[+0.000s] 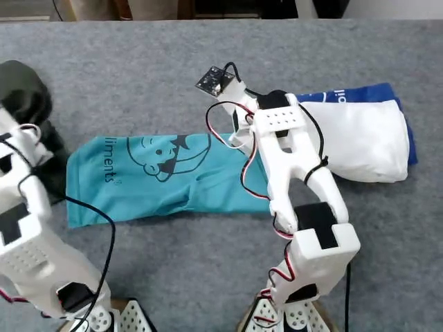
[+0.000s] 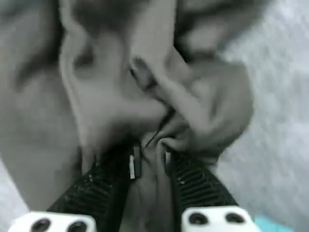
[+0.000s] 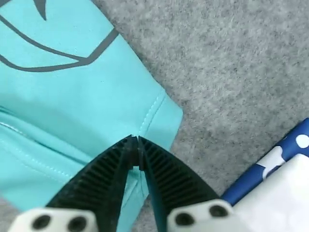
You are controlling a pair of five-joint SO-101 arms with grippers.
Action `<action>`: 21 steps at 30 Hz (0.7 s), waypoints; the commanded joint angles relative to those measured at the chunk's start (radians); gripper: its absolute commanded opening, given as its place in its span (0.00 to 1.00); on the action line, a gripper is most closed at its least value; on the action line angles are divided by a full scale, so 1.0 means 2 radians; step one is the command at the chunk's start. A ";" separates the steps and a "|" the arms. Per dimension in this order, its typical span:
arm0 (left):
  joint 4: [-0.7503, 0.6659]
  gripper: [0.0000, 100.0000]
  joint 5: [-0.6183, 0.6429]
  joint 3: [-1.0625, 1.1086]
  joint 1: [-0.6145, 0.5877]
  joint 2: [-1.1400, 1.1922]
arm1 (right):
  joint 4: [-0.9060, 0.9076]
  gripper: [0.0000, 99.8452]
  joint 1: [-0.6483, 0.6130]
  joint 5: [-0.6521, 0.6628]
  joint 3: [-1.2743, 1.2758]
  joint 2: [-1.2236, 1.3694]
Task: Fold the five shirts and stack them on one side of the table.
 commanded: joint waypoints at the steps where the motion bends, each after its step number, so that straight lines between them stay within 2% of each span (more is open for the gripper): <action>1: 0.011 0.08 0.009 -0.077 -0.048 0.024 | 0.000 0.00 -0.013 -0.005 0.005 -0.028; 7: 0.015 0.08 0.008 -0.202 -0.116 0.083 | 0.002 0.00 -0.013 -0.005 0.007 -0.028; 9: 0.040 0.08 0.008 -0.239 -0.127 0.093 | 0.001 0.00 -0.013 -0.005 0.007 -0.028; 11: 0.097 0.08 0.008 -0.266 -0.121 0.096 | 0.000 0.00 -0.013 -0.005 0.006 -0.028; 14: 0.221 0.08 0.008 -0.313 -0.086 0.089 | 0.000 0.00 -0.013 -0.005 0.004 -0.028; 17: 0.348 0.09 0.008 -0.369 -0.029 0.072 | 0.001 0.00 -0.013 -0.005 0.004 -0.028; 21: 0.485 0.17 0.008 -0.423 0.053 0.046 | 0.002 0.00 -0.013 -0.005 0.007 -0.028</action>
